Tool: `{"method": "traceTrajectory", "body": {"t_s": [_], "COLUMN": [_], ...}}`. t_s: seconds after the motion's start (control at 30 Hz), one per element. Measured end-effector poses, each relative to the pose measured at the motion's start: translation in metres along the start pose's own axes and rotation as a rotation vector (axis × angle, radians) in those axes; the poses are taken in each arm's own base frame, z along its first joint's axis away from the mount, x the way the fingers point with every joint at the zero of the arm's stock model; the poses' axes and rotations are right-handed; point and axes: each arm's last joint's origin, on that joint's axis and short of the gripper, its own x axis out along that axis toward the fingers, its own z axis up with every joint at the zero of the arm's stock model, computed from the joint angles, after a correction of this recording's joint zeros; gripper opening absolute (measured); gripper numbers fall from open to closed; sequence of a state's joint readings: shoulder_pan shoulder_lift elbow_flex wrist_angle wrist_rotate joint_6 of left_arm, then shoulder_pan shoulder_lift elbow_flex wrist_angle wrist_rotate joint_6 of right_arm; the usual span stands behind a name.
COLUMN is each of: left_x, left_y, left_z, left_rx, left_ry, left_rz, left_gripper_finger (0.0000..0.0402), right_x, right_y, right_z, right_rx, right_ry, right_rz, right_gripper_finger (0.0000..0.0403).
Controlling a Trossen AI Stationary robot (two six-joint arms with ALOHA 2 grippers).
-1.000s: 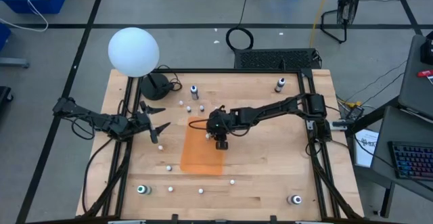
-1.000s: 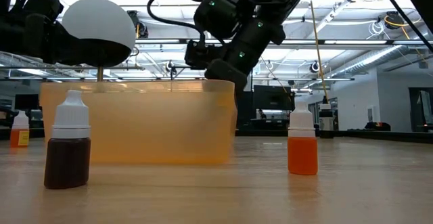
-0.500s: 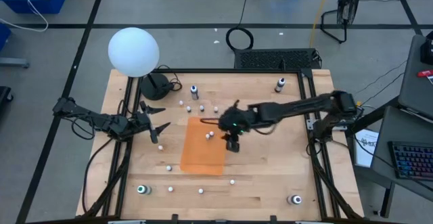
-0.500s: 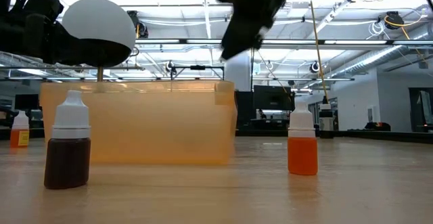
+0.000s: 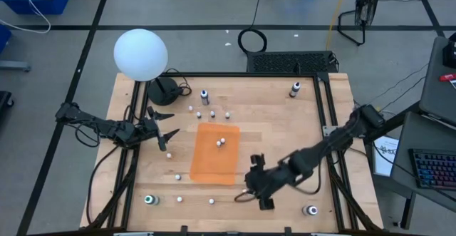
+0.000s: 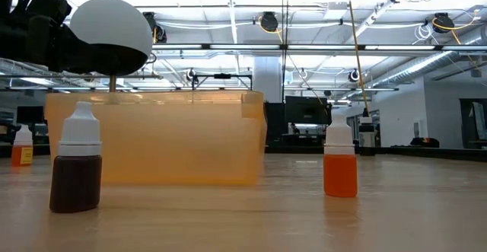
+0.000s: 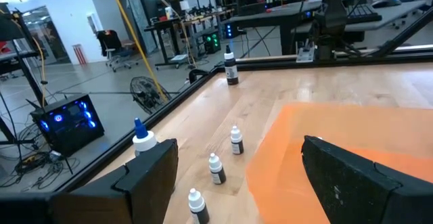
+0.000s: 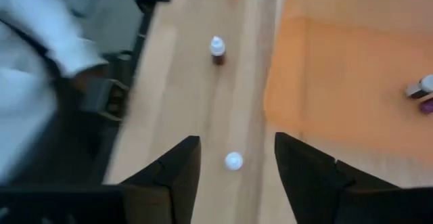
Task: Pick & Place food coloring
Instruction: Put the small orange food coloring bottle into the orange bin
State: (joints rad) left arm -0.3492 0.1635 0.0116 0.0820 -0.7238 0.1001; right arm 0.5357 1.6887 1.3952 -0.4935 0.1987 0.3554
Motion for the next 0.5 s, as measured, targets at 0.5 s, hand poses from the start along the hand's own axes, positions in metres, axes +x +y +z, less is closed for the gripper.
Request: {"method": "traceTrajectory", "body": {"t_s": [0.5], "left_x": [0.0], "left_y": [0.0], "left_z": [0.0], "left_rx": [0.0], "left_ry": [0.0], "left_rz": [0.0], "left_gripper_finger": [0.031], "right_x": [0.088], "right_y": [0.011], "right_z": [-0.043], "right_rx": [-0.024], "right_ry": [0.21], "right_rz": [-0.106], "right_gripper_finger": [0.0211]}}
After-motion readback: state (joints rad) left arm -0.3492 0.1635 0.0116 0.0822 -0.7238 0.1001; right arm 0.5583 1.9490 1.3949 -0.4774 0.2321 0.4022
